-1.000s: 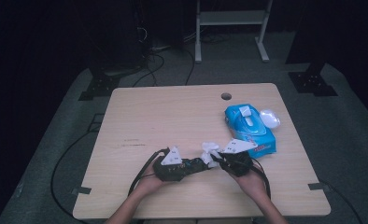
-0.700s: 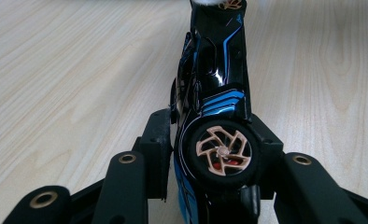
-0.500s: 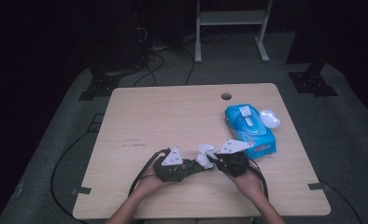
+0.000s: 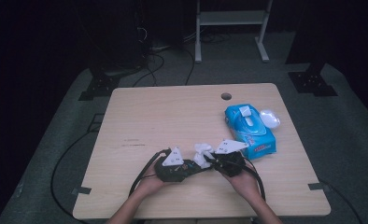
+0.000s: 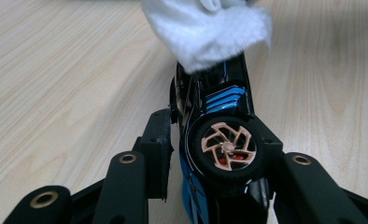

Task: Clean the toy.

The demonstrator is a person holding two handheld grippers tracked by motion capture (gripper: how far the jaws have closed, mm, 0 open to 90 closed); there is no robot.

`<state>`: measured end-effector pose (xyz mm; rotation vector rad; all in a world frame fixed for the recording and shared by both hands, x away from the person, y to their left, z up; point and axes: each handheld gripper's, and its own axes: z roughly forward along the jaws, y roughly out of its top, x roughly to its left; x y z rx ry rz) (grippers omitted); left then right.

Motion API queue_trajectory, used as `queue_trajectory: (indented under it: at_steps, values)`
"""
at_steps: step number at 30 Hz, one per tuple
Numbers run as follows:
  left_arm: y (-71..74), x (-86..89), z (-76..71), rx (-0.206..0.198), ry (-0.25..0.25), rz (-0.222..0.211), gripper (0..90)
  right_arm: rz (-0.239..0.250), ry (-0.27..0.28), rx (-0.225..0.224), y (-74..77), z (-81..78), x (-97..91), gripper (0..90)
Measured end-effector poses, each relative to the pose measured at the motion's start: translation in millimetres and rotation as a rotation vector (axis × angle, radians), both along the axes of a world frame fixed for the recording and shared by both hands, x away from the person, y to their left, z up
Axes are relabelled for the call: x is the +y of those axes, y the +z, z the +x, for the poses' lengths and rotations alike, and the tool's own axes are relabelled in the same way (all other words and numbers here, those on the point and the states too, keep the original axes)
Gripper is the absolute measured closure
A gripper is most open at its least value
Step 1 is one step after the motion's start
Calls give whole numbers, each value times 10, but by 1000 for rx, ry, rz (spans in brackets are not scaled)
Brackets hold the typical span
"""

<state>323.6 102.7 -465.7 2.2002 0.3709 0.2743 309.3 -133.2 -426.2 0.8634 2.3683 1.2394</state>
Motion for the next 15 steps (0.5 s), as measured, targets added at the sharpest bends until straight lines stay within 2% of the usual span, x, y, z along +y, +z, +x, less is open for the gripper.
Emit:
queue_trajectory:
  at_steps: [2, 5, 7, 8, 12, 14, 15]
  values:
    - [0, -2, 6, -2, -4, 0, 589, -8, 4, -10, 1, -20, 49, 843]
    - [-1, -2, 4, -2, -4, 0, 589, 27, 90, 3, -39, -58, 225, 841]
    - [-1, 6, -1, -2, -3, -1, 589, 10, 104, -17, -42, -81, 302, 842]
    - [-2, 5, -2, -3, -2, -1, 589, 12, 108, 0, -30, -63, 286, 842]
    - [-2, -14, 2, -2, -3, -2, 589, 11, 27, 7, -14, -3, 116, 843]
    - [-3, -17, 2, -1, -2, -3, 589, 18, 20, 10, -17, -11, 125, 843]
    - [-3, -17, 1, -1, -1, -4, 589, 30, 33, 14, -23, -13, 150, 843]
